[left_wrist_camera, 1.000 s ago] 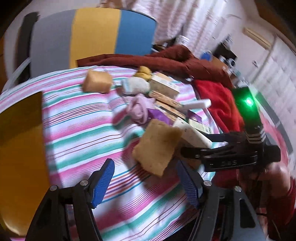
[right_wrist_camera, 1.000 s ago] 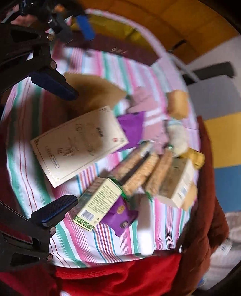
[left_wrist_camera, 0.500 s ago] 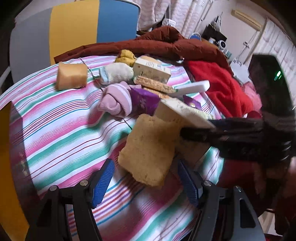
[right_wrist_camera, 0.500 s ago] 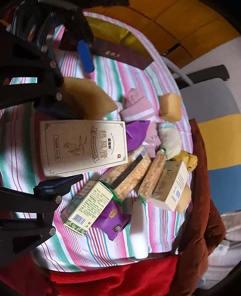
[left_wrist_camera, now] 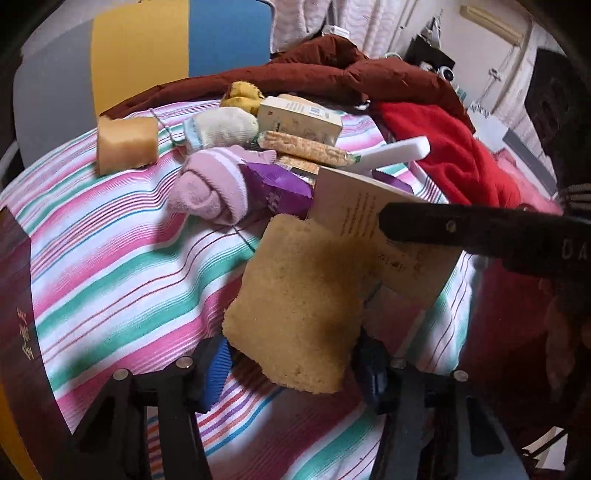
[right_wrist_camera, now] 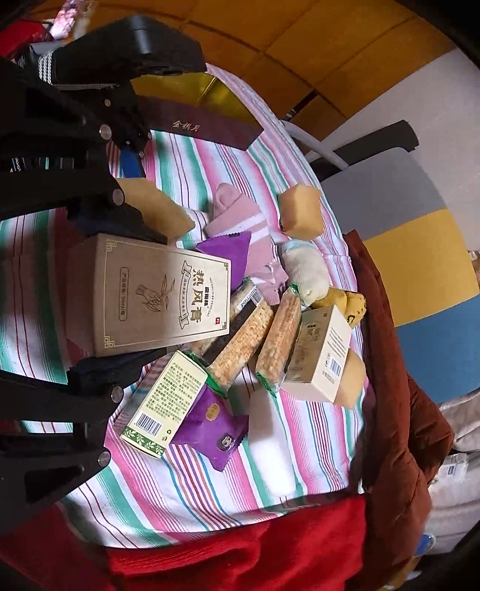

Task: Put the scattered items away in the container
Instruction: 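Carry sponge and box to the gold tray and open both tools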

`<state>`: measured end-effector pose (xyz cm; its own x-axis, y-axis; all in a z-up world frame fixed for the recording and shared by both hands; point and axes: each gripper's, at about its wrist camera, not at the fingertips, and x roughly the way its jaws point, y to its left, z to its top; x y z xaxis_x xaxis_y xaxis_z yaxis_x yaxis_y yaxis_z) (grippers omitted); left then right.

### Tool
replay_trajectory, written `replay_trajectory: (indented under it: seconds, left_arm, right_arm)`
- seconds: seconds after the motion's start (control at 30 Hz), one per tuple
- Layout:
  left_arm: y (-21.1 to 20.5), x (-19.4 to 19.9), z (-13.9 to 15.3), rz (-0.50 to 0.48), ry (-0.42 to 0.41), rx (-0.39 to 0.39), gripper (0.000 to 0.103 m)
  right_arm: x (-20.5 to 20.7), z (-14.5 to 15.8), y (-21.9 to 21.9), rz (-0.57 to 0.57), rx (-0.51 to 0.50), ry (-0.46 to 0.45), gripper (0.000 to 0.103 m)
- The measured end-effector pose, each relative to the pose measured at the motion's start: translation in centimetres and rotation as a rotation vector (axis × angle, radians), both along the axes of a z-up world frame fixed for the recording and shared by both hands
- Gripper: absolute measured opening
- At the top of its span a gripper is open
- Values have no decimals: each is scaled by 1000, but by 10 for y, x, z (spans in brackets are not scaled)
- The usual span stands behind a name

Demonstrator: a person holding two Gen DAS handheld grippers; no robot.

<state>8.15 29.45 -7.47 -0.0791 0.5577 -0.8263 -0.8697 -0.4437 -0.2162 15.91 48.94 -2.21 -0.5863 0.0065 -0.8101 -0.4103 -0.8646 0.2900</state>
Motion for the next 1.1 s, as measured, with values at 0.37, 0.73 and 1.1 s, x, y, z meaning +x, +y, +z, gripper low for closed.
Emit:
replay_trajectory:
  seconds: [0.37,0.73,1.1]
  left_arm:
    - [-33,1,29,78,10,96,54]
    - [-88,-31,62,204,17,181,54]
    - [-174,-86,68,416,37,171,54]
  right_arm:
    - [14,13,4,-48,-25,82,51]
    - [5,44,-19,-28,-16,141,51]
    - [-76,65,-102,198,-71,171,51]
